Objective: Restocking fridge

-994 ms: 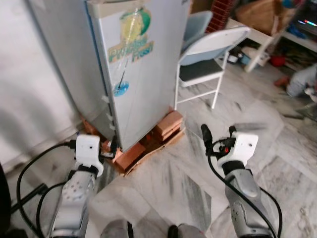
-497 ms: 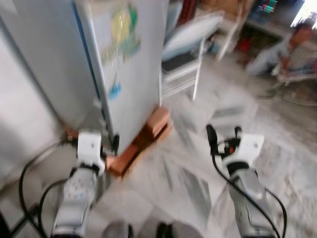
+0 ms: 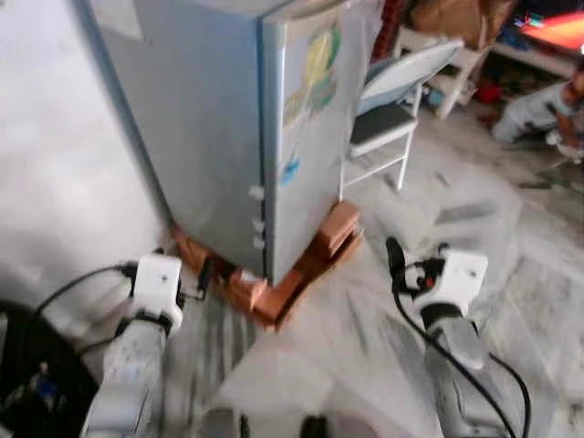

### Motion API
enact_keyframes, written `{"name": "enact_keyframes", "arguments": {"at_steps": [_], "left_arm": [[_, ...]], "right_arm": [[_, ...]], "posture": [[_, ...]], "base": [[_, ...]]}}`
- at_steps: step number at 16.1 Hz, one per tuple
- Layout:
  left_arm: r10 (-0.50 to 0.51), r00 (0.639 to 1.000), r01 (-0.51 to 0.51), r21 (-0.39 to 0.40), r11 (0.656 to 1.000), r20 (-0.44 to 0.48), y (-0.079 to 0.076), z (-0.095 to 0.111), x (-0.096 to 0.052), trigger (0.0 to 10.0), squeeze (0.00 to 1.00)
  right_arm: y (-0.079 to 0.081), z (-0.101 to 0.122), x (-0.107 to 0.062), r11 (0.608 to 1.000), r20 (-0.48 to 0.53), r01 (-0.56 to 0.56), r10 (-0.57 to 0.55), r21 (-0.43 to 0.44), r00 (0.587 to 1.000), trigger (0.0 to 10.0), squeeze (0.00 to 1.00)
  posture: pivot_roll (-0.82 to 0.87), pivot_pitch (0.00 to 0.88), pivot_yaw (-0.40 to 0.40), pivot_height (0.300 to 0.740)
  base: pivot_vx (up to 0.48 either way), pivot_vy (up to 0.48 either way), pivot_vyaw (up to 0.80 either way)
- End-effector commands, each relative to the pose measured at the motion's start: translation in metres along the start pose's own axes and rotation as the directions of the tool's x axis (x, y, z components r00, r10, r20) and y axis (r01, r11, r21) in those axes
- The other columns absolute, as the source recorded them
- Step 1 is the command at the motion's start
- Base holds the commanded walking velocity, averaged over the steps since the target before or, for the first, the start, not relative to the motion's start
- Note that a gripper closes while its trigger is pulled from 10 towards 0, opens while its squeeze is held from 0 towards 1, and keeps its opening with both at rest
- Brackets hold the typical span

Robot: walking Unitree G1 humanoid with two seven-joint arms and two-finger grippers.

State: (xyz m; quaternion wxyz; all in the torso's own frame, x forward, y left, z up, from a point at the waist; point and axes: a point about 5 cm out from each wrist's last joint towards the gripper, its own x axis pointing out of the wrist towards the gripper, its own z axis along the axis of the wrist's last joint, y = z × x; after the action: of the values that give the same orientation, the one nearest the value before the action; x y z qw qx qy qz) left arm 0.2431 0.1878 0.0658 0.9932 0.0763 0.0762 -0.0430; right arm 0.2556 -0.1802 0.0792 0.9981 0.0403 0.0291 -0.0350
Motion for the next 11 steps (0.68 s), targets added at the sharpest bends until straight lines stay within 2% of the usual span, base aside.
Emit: {"name": "enact_keyframes", "arguments": {"at_steps": [1,2,4,5,6,10,11], "left_arm": [[0.043,0.999,-0.044,-0.034,0.998,-0.023,0.009,-0.001,-0.003,10.0,0.00],[0.039,0.999,-0.041,-0.062,0.997,-0.030,0.009,-0.002,-0.005,10.0,0.00],[0.003,1.000,-0.005,-0.116,0.993,-0.020,0.005,-0.003,-0.010,10.0,0.00],[0.014,1.000,-0.017,-0.123,0.992,-0.026,0.004,-0.003,-0.010,10.0,0.00],[0.044,0.999,-0.043,-0.079,0.996,0.003,0.004,0.001,-0.010,10.0,0.00],[0.045,0.999,-0.043,-0.116,0.992,0.016,0.003,0.005,-0.010,10.0,0.00],[0.042,0.999,-0.039,-0.122,0.992,0.016,0.002,0.005,-0.011,10.0,0.00]], "right_arm": [[0.001,0.002,0.001,0.999,0.018,-0.011,0.012,-0.054,1.000,10.0,0.00],[0.002,0.001,0.000,0.999,0.014,-0.021,0.022,-0.028,1.000,10.0,0.00],[0.003,0.001,0.002,0.999,0.018,-0.010,0.010,-0.049,1.000,10.0,0.00],[0.005,0.003,0.003,0.999,0.015,-0.029,0.029,-0.015,0.999,10.0,0.00],[0.005,0.006,0.005,0.999,0.035,-0.030,0.030,-0.013,0.999,10.0,0.00],[0.010,0.003,0.003,0.999,0.028,-0.052,0.052,0.005,0.998,10.0,0.00],[0.012,0.001,0.001,0.998,0.020,-0.060,0.060,0.005,0.998,10.0,0.00]], "posture": [[0.10,0.109,-0.055,0.740],[0.10,0.109,-0.055,0.740],[0.10,0.111,-0.042,0.740],[0.10,0.110,-0.042,0.740],[0.10,0.109,-0.045,0.740],[0.11,0.109,-0.060,0.740],[0.11,0.109,-0.060,0.740]], "base": [[0.000,0.000,0.00],[0.000,0.000,0.00],[0.000,0.000,0.00],[0.000,0.000,0.00],[0.000,0.000,0.00],[0.000,0.000,0.00],[0.000,0.000,-0.80]]}}
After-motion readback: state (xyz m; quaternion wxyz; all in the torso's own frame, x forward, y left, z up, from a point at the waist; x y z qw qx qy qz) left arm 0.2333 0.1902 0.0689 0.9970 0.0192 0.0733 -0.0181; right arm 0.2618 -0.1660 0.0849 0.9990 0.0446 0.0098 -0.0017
